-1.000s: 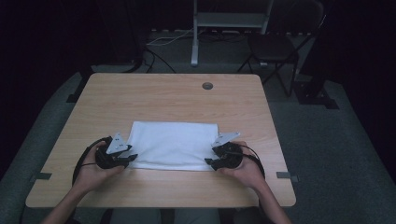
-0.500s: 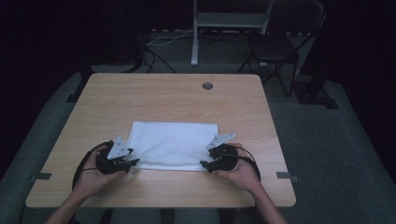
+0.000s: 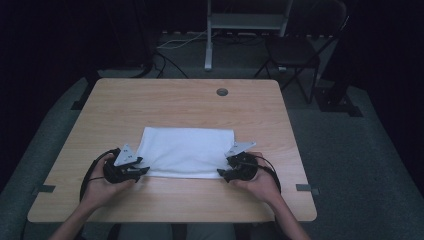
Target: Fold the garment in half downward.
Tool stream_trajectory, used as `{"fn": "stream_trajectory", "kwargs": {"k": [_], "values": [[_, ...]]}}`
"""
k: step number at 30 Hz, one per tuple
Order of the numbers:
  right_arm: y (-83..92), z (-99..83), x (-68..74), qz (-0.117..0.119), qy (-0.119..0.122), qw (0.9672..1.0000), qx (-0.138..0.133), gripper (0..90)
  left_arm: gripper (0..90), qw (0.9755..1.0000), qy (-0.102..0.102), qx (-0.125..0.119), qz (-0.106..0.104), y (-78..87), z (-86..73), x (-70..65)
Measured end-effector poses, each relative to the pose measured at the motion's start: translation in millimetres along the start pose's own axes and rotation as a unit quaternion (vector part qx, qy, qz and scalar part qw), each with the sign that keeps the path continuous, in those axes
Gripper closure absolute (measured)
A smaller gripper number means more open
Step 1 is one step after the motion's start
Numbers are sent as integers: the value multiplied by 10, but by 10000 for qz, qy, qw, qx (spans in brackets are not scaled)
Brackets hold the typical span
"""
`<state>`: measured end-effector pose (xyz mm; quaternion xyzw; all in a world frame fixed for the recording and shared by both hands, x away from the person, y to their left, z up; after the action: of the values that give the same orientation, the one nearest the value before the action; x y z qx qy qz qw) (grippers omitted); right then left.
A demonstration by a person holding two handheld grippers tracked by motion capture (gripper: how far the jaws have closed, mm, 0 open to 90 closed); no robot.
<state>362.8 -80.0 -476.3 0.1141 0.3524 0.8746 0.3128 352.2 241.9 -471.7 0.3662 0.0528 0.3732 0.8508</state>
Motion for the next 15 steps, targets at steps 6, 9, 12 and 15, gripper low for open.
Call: {"fn": "stream_trajectory", "kwargs": {"k": [6,9,12,15], "values": [[-43,82,-89,38,-112,9999,-2,388,530,9999,133,-11,2,-77,67,133],[-2,187,-135,28,-431,9982,-413,375,506,9995,303,-133,1,-76,123,185],[-43,212,-232,-325,-694,9960,-461,350,477,9985,500,-201,92,-100,167,224],[-140,151,-250,-446,-681,9964,-218,345,471,9986,506,-97,105,-138,153,218]]}}
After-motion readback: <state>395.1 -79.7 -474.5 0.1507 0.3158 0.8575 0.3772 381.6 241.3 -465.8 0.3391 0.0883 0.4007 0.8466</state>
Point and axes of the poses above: each handheld gripper's, and its own axes: y roughly backward along the jaws, z roughly out of its top, x roughly to its left, the point moved 6 cm from there along -y, roughly forward along the jaws, and after that the axes turned 3 degrees about -x, right-handed, at the moved point
